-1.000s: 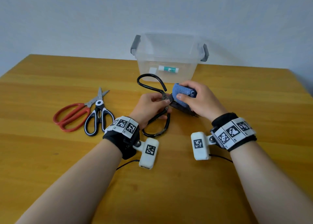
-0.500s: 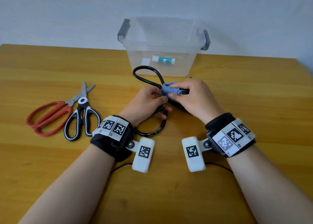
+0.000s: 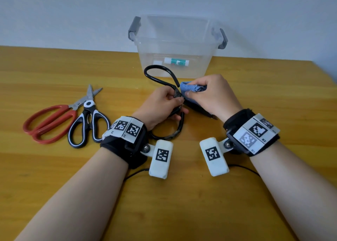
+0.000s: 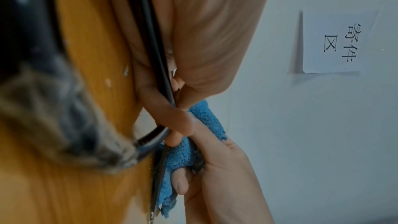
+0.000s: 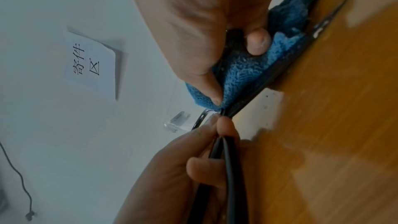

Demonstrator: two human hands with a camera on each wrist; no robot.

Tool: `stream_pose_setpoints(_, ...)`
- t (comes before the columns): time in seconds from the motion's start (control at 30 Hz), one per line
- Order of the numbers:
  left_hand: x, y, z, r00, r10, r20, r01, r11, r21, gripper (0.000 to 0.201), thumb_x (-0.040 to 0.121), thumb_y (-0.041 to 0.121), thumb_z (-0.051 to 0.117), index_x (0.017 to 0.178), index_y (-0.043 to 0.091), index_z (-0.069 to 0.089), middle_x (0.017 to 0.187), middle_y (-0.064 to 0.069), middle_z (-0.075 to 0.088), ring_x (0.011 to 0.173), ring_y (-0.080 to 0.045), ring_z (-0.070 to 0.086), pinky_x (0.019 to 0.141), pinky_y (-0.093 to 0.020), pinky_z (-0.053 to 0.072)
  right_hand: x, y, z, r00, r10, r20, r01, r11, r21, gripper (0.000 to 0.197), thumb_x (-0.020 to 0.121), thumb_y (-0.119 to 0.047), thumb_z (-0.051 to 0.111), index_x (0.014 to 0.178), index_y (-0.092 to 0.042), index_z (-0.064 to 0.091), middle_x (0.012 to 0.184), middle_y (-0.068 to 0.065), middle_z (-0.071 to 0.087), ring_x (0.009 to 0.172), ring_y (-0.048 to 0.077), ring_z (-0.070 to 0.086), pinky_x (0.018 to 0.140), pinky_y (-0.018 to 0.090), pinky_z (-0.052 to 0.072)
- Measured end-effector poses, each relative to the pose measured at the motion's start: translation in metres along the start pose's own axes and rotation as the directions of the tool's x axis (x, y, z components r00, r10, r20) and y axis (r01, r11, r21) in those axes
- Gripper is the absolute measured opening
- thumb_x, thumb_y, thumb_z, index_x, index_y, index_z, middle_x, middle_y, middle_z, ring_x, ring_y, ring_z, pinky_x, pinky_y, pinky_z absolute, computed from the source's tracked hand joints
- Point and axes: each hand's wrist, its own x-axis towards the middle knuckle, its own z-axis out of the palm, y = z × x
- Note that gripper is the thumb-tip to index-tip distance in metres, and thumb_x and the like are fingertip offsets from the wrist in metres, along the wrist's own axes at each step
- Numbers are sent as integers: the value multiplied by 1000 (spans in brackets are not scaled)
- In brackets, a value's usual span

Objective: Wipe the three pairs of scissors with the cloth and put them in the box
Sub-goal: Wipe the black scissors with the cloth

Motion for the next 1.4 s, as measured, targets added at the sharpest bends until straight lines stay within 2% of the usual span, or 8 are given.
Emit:
stream_pose_setpoints(0.37,-2,0,-1,1000,-1,-3,1,1000,12,28,105,4,53,82,11,40,92,-28,63,47,-5,65,44,-17,49,-10,-13,-14,999,10,-30,-10,1000,-4,18,88,-20,75,105,-27,80,94,-16,68,83,4,63,64,15,43)
stream_pose_setpoints(0.53,0,0,-2,1000,-14,-13,15,996,87,15,104,3,53,113,-9,54,85,-18,70,46,-4,64,45,-17,49,-11,-17,-6,997,-30,65,35,997,-71,22,87,-24,76,107,-33,79,98,-9,75,84,9,66,63,21,46)
stream_pose_setpoints(0.7,4,-2,0,999,-20,-25,23,994,111,18,104,6,57,89,6,46,91,-27,66,54,-5,69,45,-17,50,-5,-11,-10,1000,22,12,-20,989,-147,18,89,-29,72,106,-32,79,102,-3,77,87,20,68,69,29,54)
stream_pose_setpoints(0.87,7,-2,1,998,-66,-16,67,996,58,18,103,8,58,94,9,42,74,-10,60,76,-12,77,52,-22,58,1,-9,-19,1000,11,-9,-13,980,-200,10,89,-26,72,94,-28,81,88,-1,75,79,22,67,64,31,53)
stream_pose_setpoints(1.03,4,0,2,997,-69,-14,71,987,144,15,103,7,57,90,4,52,74,-11,73,50,-12,64,47,-23,51,-4,-14,-14,989,-29,147,39,997,-70,18,86,-19,74,102,-26,81,104,-6,77,84,13,67,76,30,57)
stream_pose_setpoints(1.1,2,2,2,998,-69,-8,70,989,133,10,103,6,57,96,5,50,75,-16,74,38,-10,51,42,-22,42,-4,-10,-13,991,5,132,6,996,-87,17,87,-24,75,102,-28,81,102,-5,77,85,17,69,78,36,59)
stream_pose_setpoints(1.27,1,4,3,998,-61,-12,63,989,133,24,104,6,56,86,11,40,90,-34,69,36,-4,55,41,-20,37,0,-3,-20,996,79,44,-73,988,-140,19,89,-27,74,107,-27,79,104,-2,76,92,21,68,72,28,50)
stream_pose_setpoints(1.4,2,5,3,999,-53,-13,54,988,144,25,104,7,57,86,11,40,95,-42,66,37,-3,56,43,-23,37,7,-5,-32,987,98,124,-86,991,-102,20,87,-21,74,96,-3,74,77,13,69,60,26,62,54,26,50)
